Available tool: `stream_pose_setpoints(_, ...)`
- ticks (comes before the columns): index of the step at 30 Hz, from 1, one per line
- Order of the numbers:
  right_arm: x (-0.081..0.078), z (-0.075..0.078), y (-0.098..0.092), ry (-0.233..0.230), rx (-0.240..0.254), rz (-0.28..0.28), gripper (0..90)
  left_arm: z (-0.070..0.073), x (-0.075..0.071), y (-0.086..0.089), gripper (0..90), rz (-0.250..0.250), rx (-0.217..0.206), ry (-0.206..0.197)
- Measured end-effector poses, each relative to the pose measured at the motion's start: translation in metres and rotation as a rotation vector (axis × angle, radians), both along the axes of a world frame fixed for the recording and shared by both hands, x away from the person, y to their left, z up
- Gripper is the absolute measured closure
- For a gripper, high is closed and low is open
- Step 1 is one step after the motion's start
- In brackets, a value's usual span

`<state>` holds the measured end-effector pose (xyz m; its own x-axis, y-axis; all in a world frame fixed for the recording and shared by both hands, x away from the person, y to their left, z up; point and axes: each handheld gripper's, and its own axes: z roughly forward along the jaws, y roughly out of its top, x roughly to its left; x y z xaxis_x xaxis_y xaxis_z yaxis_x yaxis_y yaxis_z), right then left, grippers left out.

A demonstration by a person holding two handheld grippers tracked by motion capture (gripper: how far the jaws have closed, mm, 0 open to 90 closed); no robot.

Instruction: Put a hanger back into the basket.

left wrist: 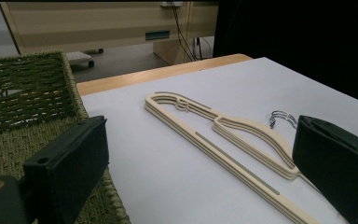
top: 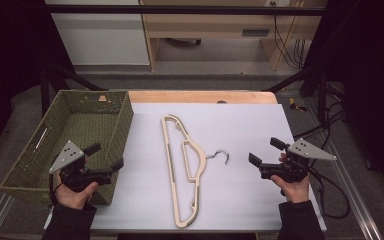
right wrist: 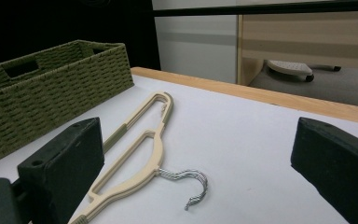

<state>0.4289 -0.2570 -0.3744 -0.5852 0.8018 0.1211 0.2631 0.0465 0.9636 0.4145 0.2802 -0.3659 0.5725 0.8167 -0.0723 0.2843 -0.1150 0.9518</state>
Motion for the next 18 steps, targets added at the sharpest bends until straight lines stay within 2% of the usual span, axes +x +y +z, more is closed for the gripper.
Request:
stream_pose_setpoints(5, -0.001, 0.002, 0.002, 0.008, 0.008, -0.002, 3.4, -0.001, 0.001, 0.001, 3.6, 0.006, 0.004, 0.006)
stream_pose_setpoints(9, -0.002, 0.003, 0.006, 0.015, -0.006, -0.001, 3.8, -0.001, 0.002, 0.004, 3.6, 0.013, 0.005, 0.006)
stream_pose_setpoints(15, -0.003, 0.004, 0.027, 0.043, -0.030, 0.016, 5.1, 0.000, 0.002, 0.004, 3.7, 0.020, 0.004, 0.008)
stream_pose_setpoints(18, -0.003, 0.003, 0.045, 0.062, -0.047, 0.033, 5.7, 0.000, 0.003, 0.004, 3.7, 0.024, 0.011, 0.010)
